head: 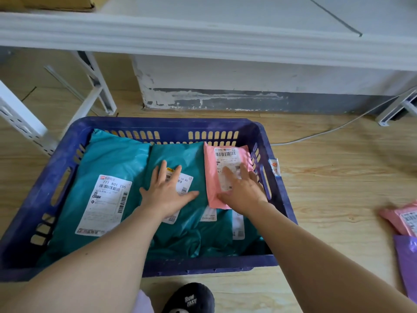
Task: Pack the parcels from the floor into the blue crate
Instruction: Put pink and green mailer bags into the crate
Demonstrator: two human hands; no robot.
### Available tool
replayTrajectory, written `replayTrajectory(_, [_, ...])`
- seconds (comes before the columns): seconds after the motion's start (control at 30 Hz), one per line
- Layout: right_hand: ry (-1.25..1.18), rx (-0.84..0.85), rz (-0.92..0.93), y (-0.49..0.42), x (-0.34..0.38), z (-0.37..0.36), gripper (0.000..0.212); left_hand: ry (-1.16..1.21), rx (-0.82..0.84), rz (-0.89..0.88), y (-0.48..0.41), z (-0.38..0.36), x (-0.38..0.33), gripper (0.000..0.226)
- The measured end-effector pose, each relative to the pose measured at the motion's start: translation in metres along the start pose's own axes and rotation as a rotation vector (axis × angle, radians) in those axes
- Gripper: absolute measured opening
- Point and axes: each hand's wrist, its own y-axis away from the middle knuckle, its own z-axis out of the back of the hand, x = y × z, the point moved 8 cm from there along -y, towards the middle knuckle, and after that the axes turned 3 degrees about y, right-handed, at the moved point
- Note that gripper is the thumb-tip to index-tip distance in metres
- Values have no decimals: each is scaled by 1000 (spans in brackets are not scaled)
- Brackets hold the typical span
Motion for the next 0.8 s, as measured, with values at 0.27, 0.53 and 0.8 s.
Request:
replayTrajectory(0.27, [117, 25, 40, 0, 12, 5, 87, -128, 1, -218, 18, 4, 5, 97])
replayTrajectory(0.53, [337, 221, 102, 8, 21, -1, 103, -502, 278, -325, 33, -15, -4, 122])
replayTrajectory(0.8, [261, 5, 106, 2, 16, 2, 86, -526, 162, -251, 20, -20, -12, 126])
